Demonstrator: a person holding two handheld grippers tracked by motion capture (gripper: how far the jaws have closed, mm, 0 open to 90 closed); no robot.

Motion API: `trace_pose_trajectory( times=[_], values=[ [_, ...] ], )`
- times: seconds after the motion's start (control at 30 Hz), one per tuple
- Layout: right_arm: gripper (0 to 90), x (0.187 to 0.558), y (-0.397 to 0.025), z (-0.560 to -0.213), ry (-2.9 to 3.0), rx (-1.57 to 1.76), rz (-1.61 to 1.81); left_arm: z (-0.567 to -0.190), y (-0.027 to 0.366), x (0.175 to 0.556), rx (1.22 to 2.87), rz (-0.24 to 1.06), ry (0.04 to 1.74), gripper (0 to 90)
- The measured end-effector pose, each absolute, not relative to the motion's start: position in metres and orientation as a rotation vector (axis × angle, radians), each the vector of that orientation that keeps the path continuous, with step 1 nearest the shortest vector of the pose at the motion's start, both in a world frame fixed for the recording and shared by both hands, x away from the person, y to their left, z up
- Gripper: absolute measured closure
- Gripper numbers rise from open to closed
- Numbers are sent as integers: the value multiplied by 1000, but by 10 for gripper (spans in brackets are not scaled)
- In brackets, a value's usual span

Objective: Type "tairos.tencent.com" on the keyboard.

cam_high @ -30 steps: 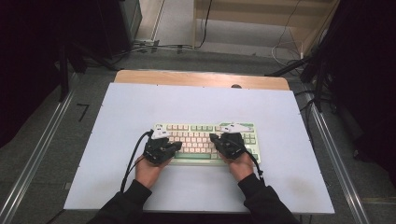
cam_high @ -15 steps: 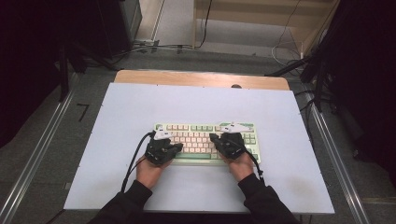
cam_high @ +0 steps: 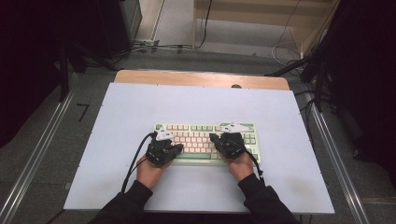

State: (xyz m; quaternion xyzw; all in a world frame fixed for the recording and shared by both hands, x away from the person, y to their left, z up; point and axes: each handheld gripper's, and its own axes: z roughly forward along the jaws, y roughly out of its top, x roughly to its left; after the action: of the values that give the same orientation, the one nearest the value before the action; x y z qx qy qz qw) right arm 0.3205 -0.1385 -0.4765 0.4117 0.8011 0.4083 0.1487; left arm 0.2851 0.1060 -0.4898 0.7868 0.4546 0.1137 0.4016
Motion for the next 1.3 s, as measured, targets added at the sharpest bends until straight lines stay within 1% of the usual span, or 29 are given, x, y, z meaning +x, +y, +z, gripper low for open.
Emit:
trace_pose_trajectory(
  times=[0.27, 0.6, 1.3],
  values=[
    [872, 321, -139, -476, 2303, 1181, 1174, -485, 111, 285, 1930, 268, 1151, 900],
    [872, 321, -138, -477, 2304, 1181, 1171, -480, 118, 286, 1850, 300, 1173, 900],
    [872, 325, -134, -483, 2315, 1185, 1143, -481, 122, 295, 1815, 339, 1209, 900]
  ],
)
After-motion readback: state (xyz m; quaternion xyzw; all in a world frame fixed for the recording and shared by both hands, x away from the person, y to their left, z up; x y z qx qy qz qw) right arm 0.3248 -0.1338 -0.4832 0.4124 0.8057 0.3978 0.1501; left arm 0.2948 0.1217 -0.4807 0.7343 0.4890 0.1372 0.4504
